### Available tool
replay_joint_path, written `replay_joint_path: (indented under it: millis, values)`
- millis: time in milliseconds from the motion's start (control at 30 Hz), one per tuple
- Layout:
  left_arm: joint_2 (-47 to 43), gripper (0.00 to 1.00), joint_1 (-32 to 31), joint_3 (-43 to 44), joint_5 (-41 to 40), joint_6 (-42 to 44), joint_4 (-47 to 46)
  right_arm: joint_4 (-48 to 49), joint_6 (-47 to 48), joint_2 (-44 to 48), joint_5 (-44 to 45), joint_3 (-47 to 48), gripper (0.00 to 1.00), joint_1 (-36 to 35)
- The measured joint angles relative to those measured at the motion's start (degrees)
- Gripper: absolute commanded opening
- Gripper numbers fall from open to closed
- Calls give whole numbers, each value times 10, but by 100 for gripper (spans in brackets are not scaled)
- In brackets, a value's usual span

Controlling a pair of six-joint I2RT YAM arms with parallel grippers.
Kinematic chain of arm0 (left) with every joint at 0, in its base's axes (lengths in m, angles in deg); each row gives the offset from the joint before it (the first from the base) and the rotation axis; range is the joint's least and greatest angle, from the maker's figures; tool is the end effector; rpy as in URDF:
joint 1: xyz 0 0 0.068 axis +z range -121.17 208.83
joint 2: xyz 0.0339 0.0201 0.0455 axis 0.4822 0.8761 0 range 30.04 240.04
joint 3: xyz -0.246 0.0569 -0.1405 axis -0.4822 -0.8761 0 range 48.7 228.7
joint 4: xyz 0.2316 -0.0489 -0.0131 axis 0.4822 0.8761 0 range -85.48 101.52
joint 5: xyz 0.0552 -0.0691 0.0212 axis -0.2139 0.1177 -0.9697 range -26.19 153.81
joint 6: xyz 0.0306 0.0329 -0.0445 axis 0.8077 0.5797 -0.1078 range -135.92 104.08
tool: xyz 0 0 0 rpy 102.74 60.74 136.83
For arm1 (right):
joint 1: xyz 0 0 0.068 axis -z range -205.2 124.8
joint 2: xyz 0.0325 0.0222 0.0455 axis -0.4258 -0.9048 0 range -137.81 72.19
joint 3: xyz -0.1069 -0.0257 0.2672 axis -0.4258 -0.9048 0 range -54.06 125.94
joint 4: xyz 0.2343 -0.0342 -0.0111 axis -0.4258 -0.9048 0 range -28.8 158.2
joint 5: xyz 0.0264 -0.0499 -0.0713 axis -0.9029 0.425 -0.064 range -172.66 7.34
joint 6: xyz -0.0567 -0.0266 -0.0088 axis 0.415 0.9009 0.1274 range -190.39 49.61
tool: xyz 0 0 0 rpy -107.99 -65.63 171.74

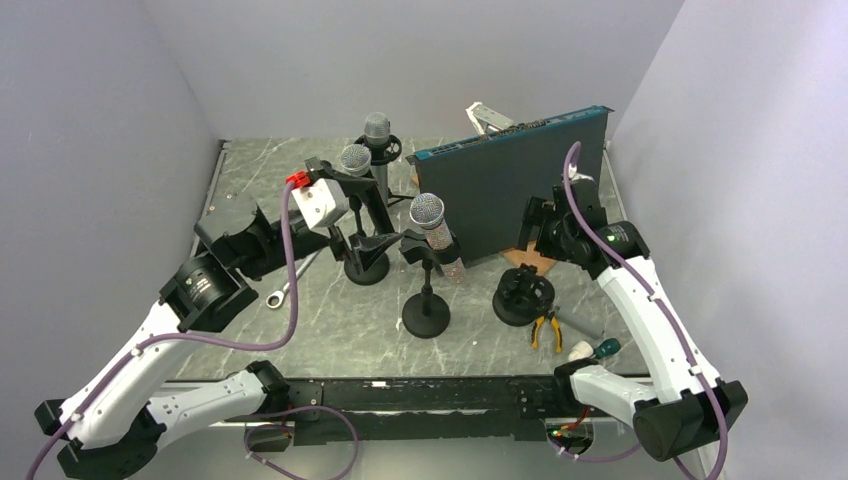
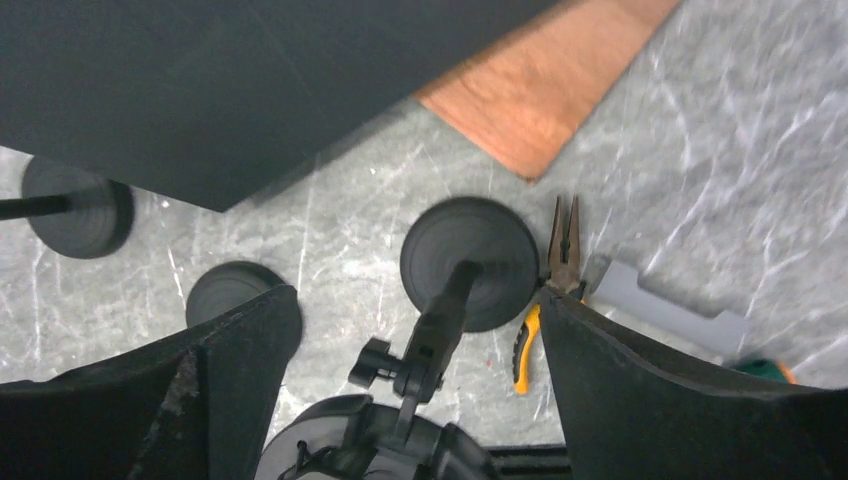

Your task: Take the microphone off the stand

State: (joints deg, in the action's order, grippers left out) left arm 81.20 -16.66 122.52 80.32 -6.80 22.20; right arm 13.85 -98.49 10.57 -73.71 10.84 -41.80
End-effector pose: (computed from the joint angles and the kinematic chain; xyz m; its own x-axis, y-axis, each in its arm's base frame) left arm 0.0904 -0.1115 0.4823 0.2001 0.0133 -0.9797 0.8614 0.4741 0.1824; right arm 0.1730 0.0438 0.3379 -0.7464 0.2631 -0.6113 0.1849 0.9644 0.1893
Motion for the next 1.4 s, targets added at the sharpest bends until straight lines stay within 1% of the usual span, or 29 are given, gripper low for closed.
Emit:
replay_joint_path:
  millis: [67, 167, 233, 333, 467, 533, 600, 733, 900, 1000, 1067, 1133, 1233, 1333, 1400]
  values:
    - [4, 98, -2, -3, 0, -5, -6, 0, 14, -1, 2, 28, 100, 0]
    - [9, 99, -3, -10, 2, -14, -12, 2, 37, 4, 4, 56, 100, 0]
    - [8, 99, -5, -19, 6, -17, -21, 10, 52, 16, -9, 57, 100, 0]
    - [4, 99, -9, -38, 12, -25, -40, 32, 72, 48, -66, 53, 100, 0]
    - [-16, 99, -11, -83, 17, -42, -69, 93, 100, 118, -180, 41, 100, -4]
    - [-30, 99, -11, -108, 16, -54, -80, 123, 108, 138, -233, 41, 100, -7]
    - [-45, 99, -11, -132, 14, -65, -89, 152, 112, 150, -284, 43, 100, -13]
    - [-76, 99, -12, -181, -4, -102, -108, 192, 115, 140, -334, 49, 100, -47]
    - [-99, 99, -12, -237, -45, -157, -132, 215, 117, 106, -332, 61, 100, -122]
    - [-101, 99, -12, -259, -63, -181, -147, 217, 122, 78, -301, 80, 97, -181]
    - [-100, 99, -12, -265, -73, -195, -152, 218, 129, 59, -273, 100, 92, -227]
    - [-99, 99, -12, -266, -78, -202, -156, 218, 137, 43, -247, 118, 87, -262]
    - [-97, 99, -12, -266, -84, -211, -167, 219, 152, 17, -204, 143, 82, -307]
    - [-97, 99, -12, -266, -88, -219, -171, 221, 163, -1, -167, 149, 76, -335]
    - [-96, 99, -12, -266, -88, -221, -173, 221, 171, -9, -146, 149, 68, -346]
